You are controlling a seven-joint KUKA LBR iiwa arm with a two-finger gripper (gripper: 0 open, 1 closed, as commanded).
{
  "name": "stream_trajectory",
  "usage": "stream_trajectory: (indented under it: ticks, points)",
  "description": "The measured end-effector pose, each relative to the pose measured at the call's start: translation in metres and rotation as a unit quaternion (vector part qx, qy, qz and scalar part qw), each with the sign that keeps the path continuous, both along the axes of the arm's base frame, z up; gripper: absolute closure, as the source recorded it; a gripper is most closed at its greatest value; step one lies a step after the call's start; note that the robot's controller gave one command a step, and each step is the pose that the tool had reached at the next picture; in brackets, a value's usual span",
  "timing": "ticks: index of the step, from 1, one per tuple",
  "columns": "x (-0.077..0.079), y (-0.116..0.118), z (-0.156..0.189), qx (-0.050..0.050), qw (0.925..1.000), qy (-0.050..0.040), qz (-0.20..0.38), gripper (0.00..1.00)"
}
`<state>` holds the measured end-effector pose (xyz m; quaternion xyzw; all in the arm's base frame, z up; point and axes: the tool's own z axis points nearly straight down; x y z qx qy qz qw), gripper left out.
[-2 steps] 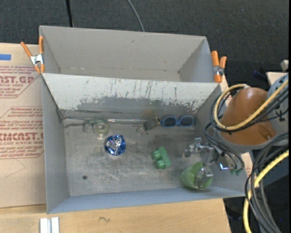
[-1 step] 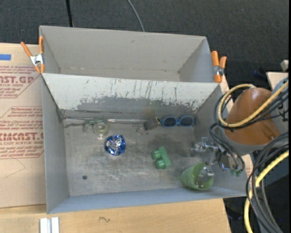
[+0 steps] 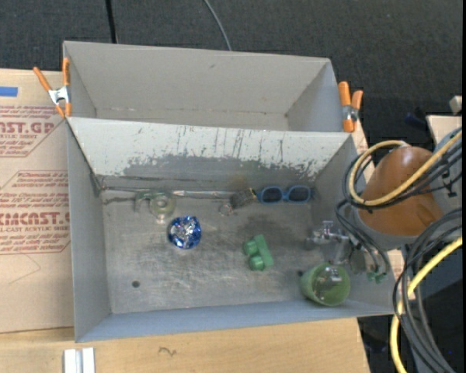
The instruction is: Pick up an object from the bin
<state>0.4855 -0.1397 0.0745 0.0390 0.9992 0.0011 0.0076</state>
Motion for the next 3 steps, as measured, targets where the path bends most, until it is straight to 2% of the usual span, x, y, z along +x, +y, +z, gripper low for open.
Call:
stream_trajectory:
  ticks: [1, 2, 3]
  points:
    - [-0.002, -0.005, 0.0, -0.001, 0.9977, 0.0016, -0.068, 0.0]
    - [-0.006, -0.004, 0.002, 0.002, 0.9977, 0.0132, -0.066, 1.0]
    - [-0.005, -0.003, 0.03, 0.0, 0.9978, 0.0059, -0.066, 1.0]
